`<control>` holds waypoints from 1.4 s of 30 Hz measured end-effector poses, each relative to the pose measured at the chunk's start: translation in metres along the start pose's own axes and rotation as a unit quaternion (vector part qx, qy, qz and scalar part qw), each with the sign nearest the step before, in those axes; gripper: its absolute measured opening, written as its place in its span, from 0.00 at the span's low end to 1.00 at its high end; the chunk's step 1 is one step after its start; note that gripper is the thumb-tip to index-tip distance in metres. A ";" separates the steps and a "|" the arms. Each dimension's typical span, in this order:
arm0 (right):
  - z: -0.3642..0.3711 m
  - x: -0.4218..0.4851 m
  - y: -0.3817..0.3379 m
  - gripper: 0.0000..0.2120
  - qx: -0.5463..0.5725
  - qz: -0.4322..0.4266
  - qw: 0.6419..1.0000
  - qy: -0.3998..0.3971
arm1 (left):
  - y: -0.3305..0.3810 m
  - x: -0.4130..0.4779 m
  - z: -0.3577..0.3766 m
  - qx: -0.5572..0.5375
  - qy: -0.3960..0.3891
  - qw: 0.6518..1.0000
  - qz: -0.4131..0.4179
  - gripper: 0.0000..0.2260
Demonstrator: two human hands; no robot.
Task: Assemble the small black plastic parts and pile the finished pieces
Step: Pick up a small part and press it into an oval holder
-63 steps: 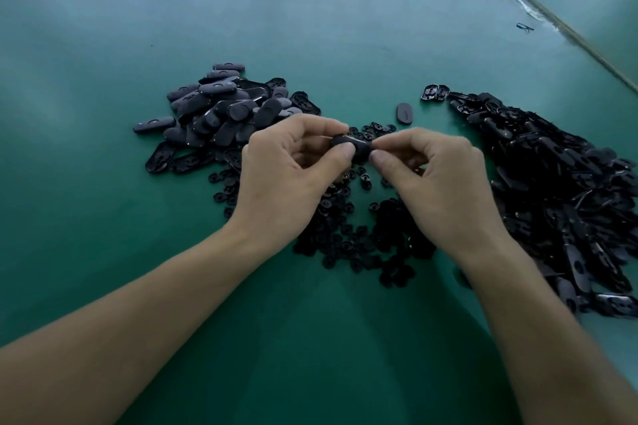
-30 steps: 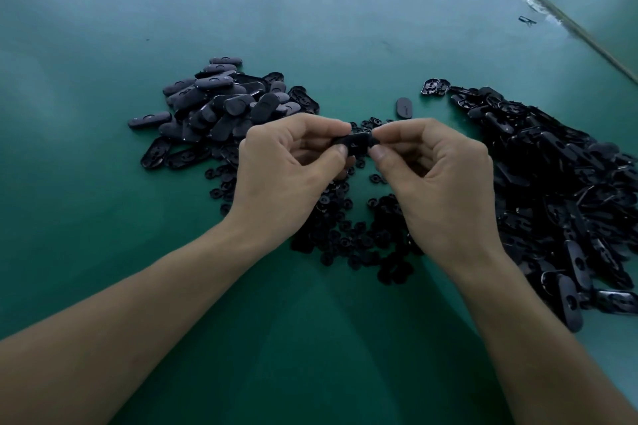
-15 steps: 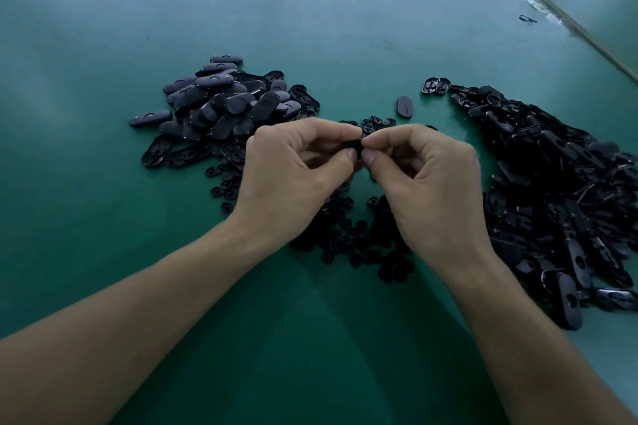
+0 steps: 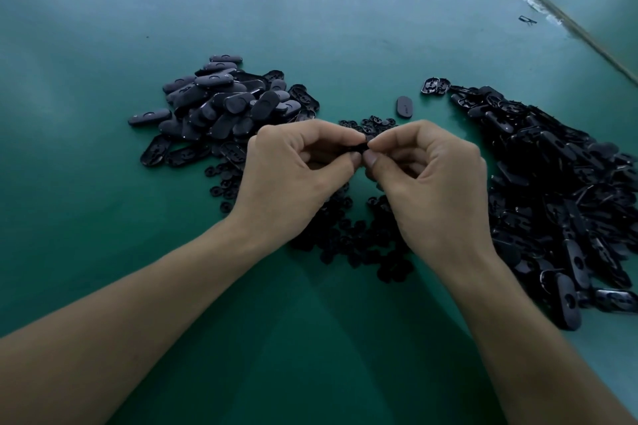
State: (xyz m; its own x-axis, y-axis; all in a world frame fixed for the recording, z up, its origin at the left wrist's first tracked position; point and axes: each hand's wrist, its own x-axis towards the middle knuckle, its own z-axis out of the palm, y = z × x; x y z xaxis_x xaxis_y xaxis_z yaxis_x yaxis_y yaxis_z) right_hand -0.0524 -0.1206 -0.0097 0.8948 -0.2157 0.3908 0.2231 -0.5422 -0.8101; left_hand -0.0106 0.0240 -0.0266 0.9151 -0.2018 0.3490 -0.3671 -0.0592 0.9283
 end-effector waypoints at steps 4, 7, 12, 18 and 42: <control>0.000 -0.002 -0.004 0.13 0.004 -0.029 1.000 -0.009 | -0.001 0.002 0.000 -0.008 0.000 1.000 -0.009 0.12; -0.003 0.000 -0.004 0.13 0.007 -0.035 0.999 -0.005 | -0.002 0.002 0.000 -0.007 -0.004 1.000 -0.009 0.12; -0.005 0.001 0.002 0.12 -0.017 -0.041 0.999 -0.006 | -0.002 0.002 0.002 -0.006 -0.021 1.000 -0.009 0.13; -0.010 0.004 0.008 0.13 0.049 -0.006 0.997 -0.057 | -0.002 0.000 -0.001 -0.026 -0.025 0.999 -0.026 0.13; -0.012 0.010 0.008 0.05 0.012 0.039 0.996 -0.078 | -0.001 0.003 -0.001 -0.006 -0.011 1.000 -0.018 0.12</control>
State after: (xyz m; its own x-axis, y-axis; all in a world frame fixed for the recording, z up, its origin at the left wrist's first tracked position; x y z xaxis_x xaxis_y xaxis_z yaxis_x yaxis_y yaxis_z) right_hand -0.0464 -0.1369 -0.0077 0.9587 -0.1257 0.2550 0.1583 -0.5089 -0.8462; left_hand -0.0074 0.0248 -0.0265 0.9238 -0.2215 0.3124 -0.3317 -0.0553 0.9417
